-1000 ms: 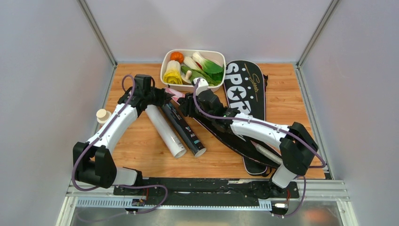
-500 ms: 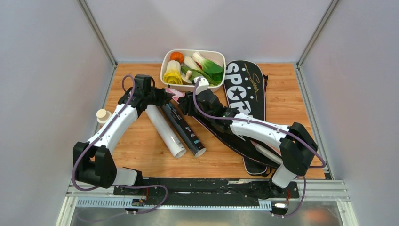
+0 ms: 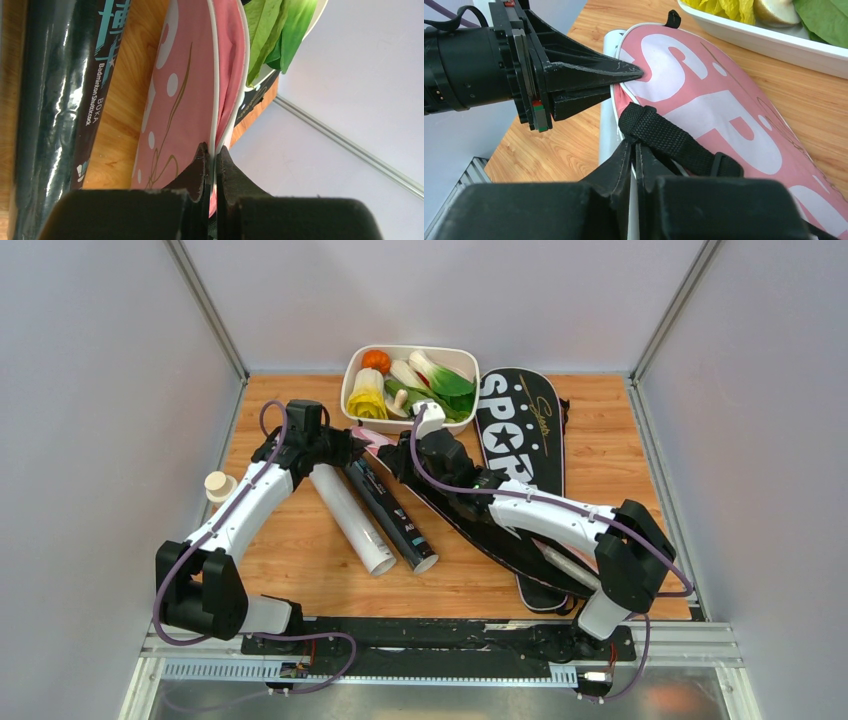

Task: Pack up the badminton gear
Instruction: Zip the racket bag at the center of the board.

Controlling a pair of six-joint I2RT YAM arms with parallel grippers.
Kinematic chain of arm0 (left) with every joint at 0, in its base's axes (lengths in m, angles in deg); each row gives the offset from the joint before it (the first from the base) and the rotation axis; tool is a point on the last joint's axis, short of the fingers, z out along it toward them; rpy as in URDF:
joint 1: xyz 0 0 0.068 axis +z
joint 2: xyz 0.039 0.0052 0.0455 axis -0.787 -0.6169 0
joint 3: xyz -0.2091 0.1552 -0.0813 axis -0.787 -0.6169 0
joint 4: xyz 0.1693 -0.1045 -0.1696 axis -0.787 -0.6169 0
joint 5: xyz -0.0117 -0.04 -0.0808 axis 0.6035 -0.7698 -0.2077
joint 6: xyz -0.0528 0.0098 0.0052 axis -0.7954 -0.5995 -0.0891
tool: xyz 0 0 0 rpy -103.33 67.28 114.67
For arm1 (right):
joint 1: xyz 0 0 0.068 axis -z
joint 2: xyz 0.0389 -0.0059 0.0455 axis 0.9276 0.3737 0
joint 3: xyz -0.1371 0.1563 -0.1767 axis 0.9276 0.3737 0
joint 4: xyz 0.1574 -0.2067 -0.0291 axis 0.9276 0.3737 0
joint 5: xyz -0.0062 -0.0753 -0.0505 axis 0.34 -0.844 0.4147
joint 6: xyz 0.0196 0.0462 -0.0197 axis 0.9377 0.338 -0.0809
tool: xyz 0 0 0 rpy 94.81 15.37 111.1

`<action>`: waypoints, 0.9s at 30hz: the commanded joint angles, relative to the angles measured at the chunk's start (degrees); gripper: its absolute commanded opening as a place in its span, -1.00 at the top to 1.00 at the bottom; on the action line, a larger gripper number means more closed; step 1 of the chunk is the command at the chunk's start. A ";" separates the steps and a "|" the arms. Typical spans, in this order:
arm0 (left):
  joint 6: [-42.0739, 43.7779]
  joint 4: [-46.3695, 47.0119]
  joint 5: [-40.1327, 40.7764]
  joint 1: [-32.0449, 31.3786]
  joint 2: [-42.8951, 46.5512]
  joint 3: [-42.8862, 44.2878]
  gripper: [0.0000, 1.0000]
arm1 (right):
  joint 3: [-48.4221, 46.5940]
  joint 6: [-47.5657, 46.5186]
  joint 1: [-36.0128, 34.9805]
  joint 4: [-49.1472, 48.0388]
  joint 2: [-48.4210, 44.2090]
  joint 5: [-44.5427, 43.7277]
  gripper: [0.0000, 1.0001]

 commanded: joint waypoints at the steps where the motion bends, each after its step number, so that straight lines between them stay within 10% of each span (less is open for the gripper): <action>1: -1.48 0.61 -1.58 -0.19 1.95 -0.24 1.00 | -2.28 -0.95 -0.06 -3.40 -1.34 -2.33 0.98; 27: -0.97 -0.49 3.82 -1.35 -0.46 4.89 1.00 | 13.62 -0.26 0.79 7.93 -17.31 -1.17 1.00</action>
